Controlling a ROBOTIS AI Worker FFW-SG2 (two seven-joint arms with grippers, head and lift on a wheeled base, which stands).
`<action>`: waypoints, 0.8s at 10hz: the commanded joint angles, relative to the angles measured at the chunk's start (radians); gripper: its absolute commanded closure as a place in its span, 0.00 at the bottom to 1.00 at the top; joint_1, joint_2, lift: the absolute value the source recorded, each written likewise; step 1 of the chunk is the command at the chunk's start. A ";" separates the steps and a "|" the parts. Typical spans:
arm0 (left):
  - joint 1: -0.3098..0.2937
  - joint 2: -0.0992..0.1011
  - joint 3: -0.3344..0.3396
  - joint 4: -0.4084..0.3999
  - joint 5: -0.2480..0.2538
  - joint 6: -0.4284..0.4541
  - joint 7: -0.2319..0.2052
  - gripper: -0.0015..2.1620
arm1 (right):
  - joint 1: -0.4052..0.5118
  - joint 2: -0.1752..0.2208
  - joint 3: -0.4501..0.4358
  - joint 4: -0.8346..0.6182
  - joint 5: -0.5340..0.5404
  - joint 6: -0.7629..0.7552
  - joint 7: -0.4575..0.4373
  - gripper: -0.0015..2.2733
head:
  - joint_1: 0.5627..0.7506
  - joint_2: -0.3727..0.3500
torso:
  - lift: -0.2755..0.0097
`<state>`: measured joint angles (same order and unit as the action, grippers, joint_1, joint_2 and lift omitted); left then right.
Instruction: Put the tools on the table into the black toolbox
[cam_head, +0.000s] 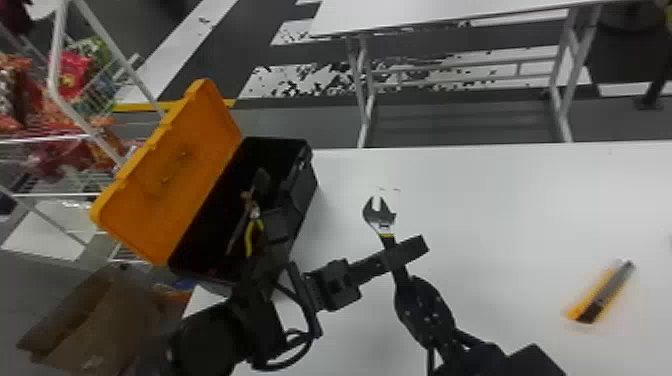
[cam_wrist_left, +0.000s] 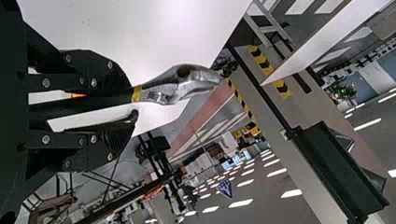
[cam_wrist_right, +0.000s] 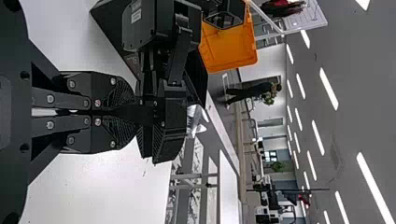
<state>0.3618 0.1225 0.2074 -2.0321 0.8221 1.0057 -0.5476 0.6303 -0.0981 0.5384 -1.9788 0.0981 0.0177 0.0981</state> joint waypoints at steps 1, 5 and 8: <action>-0.004 0.000 0.001 0.000 -0.012 0.003 -0.014 0.98 | 0.000 0.000 0.000 0.000 -0.001 0.000 0.000 0.99 | 0.70 0.94 | 0.70; -0.006 -0.001 0.007 0.000 -0.026 0.003 -0.034 0.98 | 0.009 0.000 -0.003 0.003 -0.009 -0.046 -0.043 0.62 | 0.70 0.92 | 0.70; -0.004 -0.001 0.009 0.000 -0.026 0.003 -0.034 0.98 | 0.022 0.000 -0.006 0.005 -0.014 -0.058 -0.066 0.13 | 0.70 0.91 | 0.70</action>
<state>0.3571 0.1207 0.2157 -2.0311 0.7960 1.0087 -0.5816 0.6481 -0.0983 0.5330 -1.9745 0.0849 -0.0403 0.0324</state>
